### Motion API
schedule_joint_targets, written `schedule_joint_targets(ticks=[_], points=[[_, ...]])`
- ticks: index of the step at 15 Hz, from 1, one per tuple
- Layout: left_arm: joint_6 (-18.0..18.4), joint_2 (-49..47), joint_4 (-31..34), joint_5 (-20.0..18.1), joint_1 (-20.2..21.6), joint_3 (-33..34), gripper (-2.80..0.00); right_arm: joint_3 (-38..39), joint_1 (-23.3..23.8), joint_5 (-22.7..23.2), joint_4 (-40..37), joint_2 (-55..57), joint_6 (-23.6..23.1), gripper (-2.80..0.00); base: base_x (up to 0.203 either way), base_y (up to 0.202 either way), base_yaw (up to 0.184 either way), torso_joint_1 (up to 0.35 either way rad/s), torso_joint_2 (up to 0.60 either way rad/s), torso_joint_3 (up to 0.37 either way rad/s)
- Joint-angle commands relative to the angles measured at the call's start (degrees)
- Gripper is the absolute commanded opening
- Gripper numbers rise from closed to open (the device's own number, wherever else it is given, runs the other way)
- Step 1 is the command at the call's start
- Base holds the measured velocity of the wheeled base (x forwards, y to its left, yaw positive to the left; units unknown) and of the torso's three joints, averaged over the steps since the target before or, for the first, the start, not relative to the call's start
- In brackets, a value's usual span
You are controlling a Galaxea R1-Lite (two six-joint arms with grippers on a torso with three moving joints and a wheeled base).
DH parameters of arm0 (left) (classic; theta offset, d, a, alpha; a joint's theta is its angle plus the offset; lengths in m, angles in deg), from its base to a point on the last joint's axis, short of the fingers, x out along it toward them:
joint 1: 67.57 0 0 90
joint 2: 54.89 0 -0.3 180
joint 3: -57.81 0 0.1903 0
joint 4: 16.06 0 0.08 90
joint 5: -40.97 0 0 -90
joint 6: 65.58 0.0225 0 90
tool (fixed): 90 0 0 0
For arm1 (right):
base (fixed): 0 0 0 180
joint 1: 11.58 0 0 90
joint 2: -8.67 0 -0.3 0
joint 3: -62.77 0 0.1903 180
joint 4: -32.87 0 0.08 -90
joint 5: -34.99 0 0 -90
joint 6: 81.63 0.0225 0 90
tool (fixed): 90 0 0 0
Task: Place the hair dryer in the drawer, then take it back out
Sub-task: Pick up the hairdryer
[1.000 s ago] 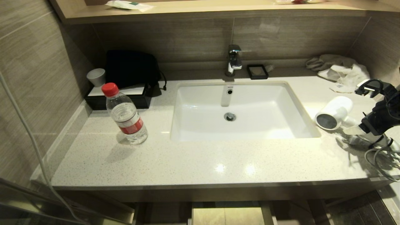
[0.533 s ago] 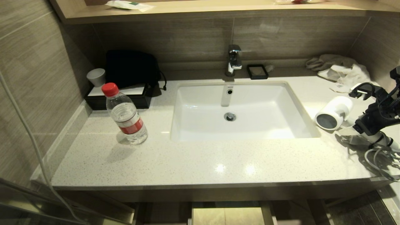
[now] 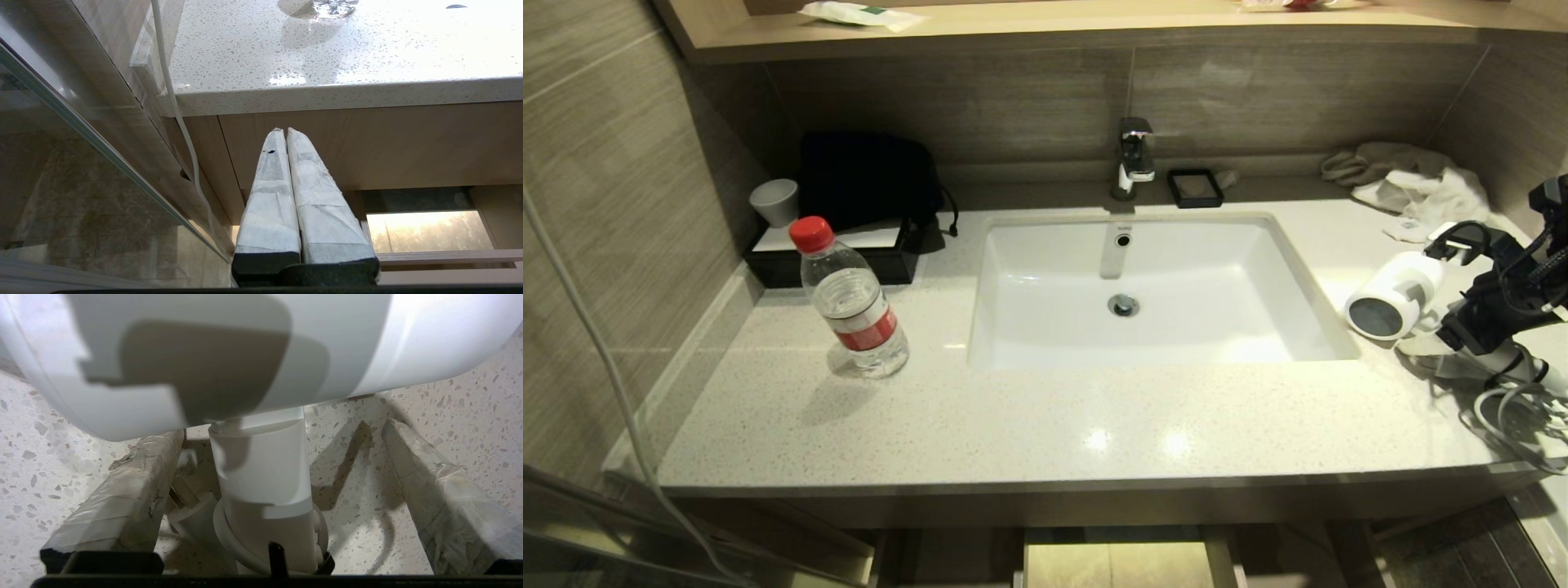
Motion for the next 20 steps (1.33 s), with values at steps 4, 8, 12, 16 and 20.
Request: schedule_joint_targets(ticks=[4,8,12,16,20], points=[[0.0,0.0,0.0,0.0,0.0,0.0,-2.80,-0.2,0.0,0.1,-0.2,1.0,-0.7,0.00,0.000,0.000,0.000,0.000,0.00,0.000],[0.0,0.0,0.0,0.0,0.0,0.0,-2.80,-0.3,0.3,0.6,-0.3,0.8,-1.0,-2.80,0.000,0.000,0.000,0.000,0.00,0.000],[0.0,0.0,0.0,0.0,0.0,0.0,-2.80,-0.3,0.5,0.5,-0.3,0.1,-1.0,-2.80,0.000,0.000,0.000,0.000,0.00,0.000],[0.0,0.0,0.0,0.0,0.0,0.0,-2.80,0.2,0.5,0.6,-0.3,-2.0,-1.0,-2.80,0.000,0.000,0.000,0.000,0.00,0.000],[0.0,0.0,0.0,0.0,0.0,0.0,-2.80,0.7,0.7,0.6,-1.1,-4.9,-1.1,-2.80,0.000,0.000,0.000,0.000,0.00,0.000]])
